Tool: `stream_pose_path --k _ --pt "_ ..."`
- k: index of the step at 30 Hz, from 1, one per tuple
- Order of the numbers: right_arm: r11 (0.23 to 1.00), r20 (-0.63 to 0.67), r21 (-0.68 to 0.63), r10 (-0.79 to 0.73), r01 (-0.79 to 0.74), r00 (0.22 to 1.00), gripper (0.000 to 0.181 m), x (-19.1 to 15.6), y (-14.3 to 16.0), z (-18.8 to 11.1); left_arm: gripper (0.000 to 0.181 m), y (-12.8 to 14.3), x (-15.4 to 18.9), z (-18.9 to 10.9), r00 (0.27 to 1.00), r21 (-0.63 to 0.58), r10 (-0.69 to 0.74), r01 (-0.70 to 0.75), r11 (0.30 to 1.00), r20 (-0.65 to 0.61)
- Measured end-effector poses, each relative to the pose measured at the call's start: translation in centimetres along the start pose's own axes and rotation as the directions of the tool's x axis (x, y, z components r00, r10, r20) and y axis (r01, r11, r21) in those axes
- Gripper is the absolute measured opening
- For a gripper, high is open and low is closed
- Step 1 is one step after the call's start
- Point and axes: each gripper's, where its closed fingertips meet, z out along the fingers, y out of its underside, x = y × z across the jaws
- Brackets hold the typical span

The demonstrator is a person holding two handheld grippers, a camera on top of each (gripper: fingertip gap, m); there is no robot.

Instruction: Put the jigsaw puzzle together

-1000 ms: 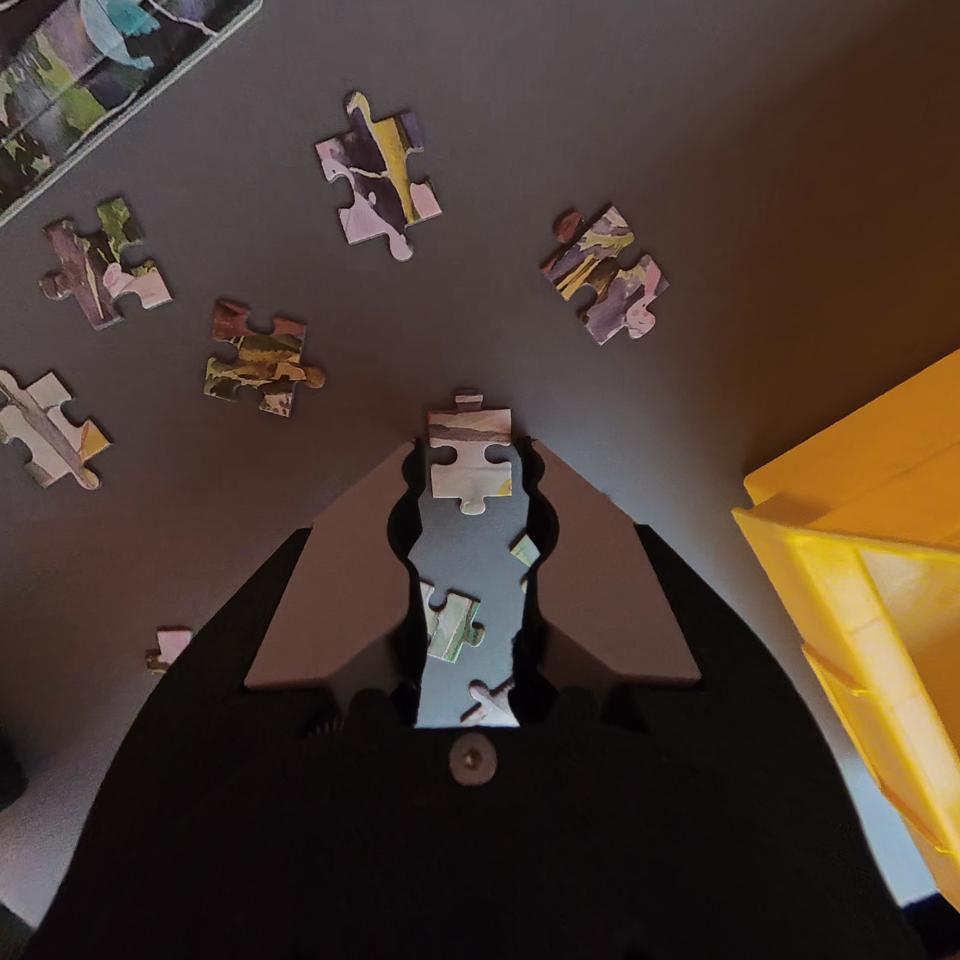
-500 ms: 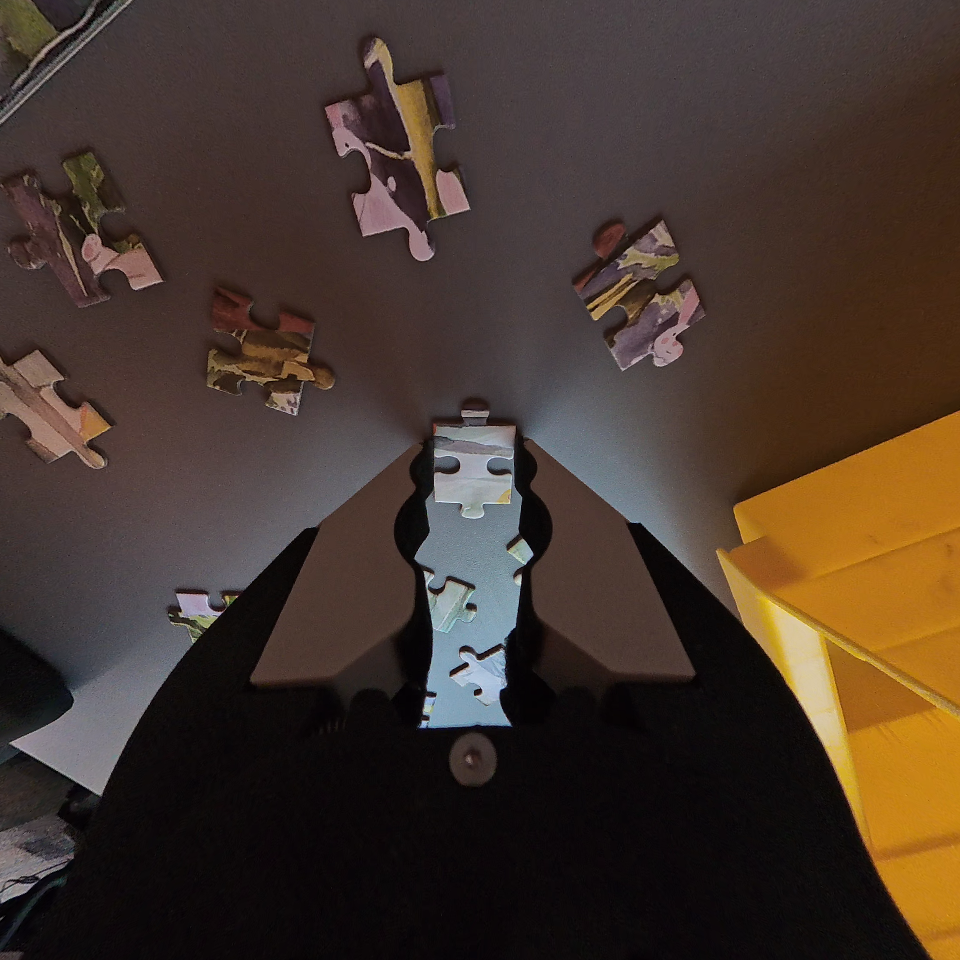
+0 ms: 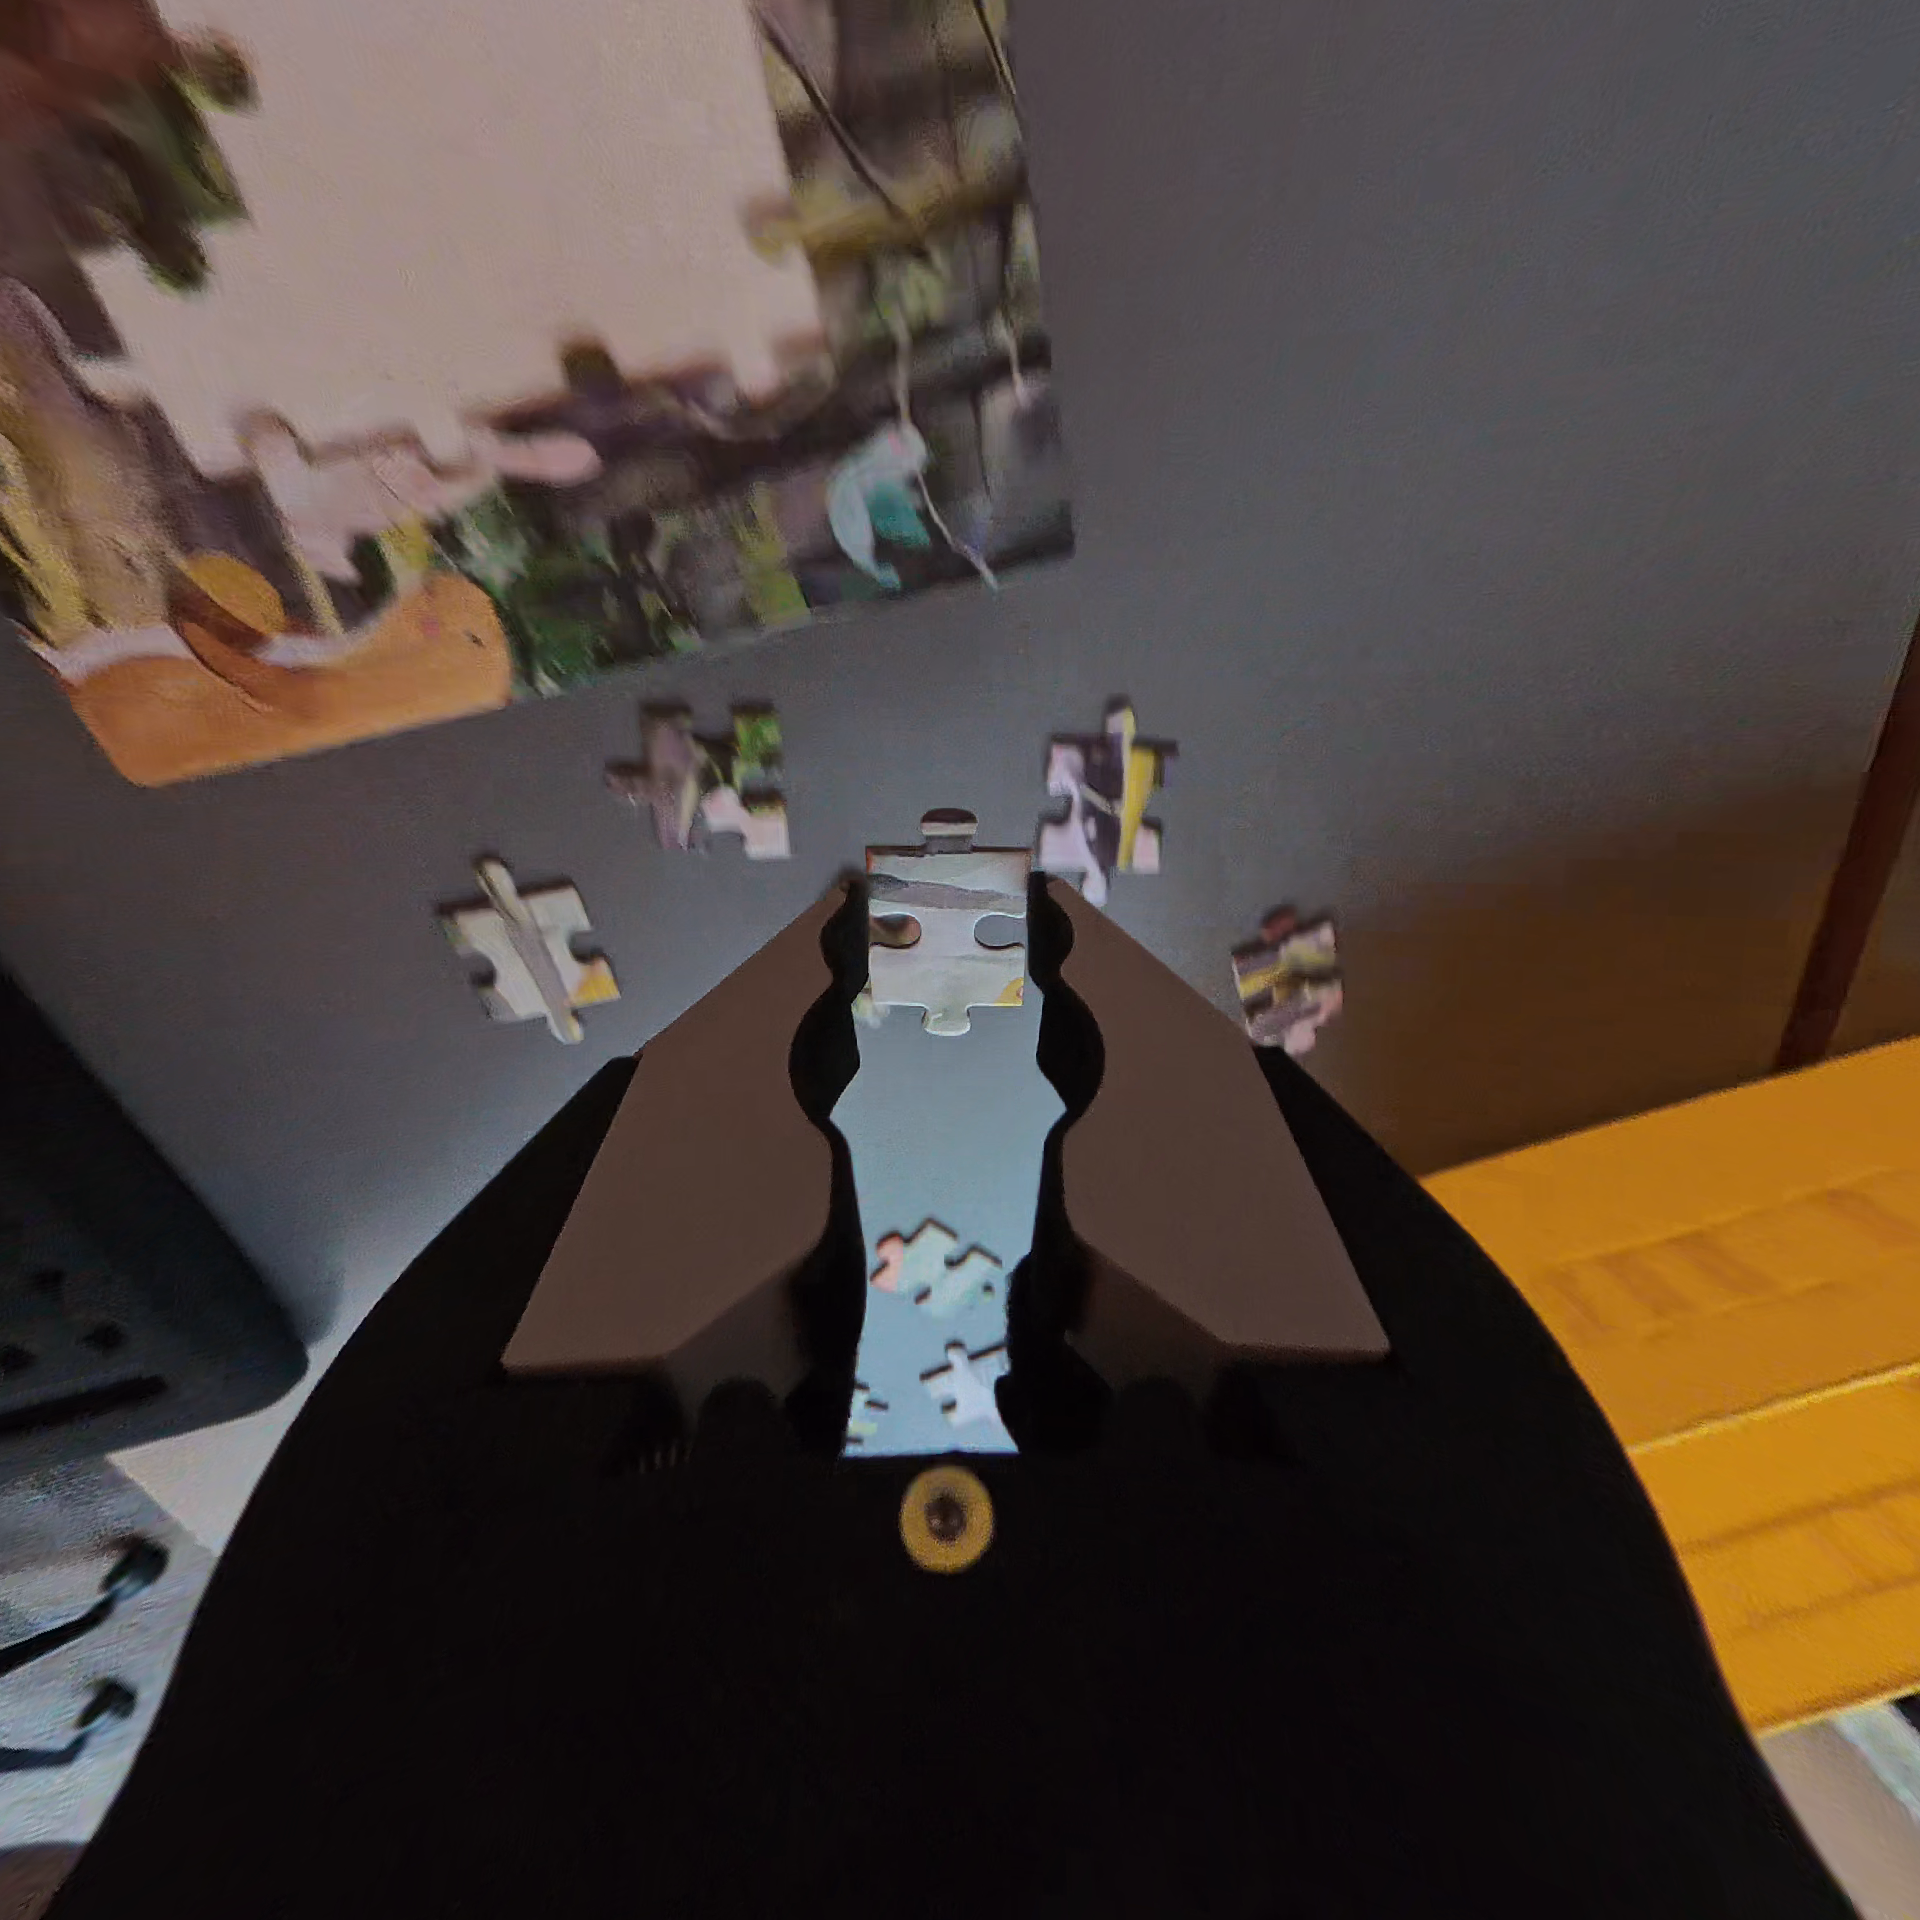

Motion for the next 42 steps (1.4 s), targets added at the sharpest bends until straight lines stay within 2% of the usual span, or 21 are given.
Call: stream_pose_path --k 3,9,12,15,19,28,42 --pt "0.994 0.047 0.071 -0.092 0.088 0.995 0.029 -2.9 -6.9 0.3 0.025 -0.7 0.4 -0.5 1.0 0.027 0.007 -0.007 1.0 0.001" --pt "0.97 0.088 0.133 -0.217 0.205 0.972 0.03 -7.1 -19.0 3.2 0.026 -1.8 1.1 -1.9 0.999 0.068 0.035 -0.035 0.997 0.004" --pt "0.966 0.122 0.135 -0.238 0.222 0.963 0.03 -8.3 -23.3 5.0 0.026 -2.1 1.2 -2.4 1.0 0.09 0.025 -0.024 0.996 -0.011" --pt "0.964 0.125 0.106 -0.256 0.244 0.958 0.03 -8.3 -25.6 6.1 0.025 -2.3 1.4 -2.7 0.999 0.099 0.024 -0.022 0.995 -0.025" --pt "0.966 0.158 0.089 -0.253 0.241 0.955 0.03 -8.2 -27.1 6.7 0.025 -2.8 1.7 -3.3 0.999 0.127 0.021 -0.015 0.992 -0.045" --pt "0.975 0.188 0.051 -0.222 0.216 0.957 0.03 -8.2 -26.8 7.5 0.025 -3.5 2.7 -3.8 0.995 0.162 0.029 -0.013 0.987 -0.097" --pt "0.969 0.173 0.04 -0.247 0.244 0.953 0.03 -8.3 -26.6 7.9 0.024 -3.8 2.9 -4.6 0.995 0.18 0.034 -0.016 0.983 -0.098"
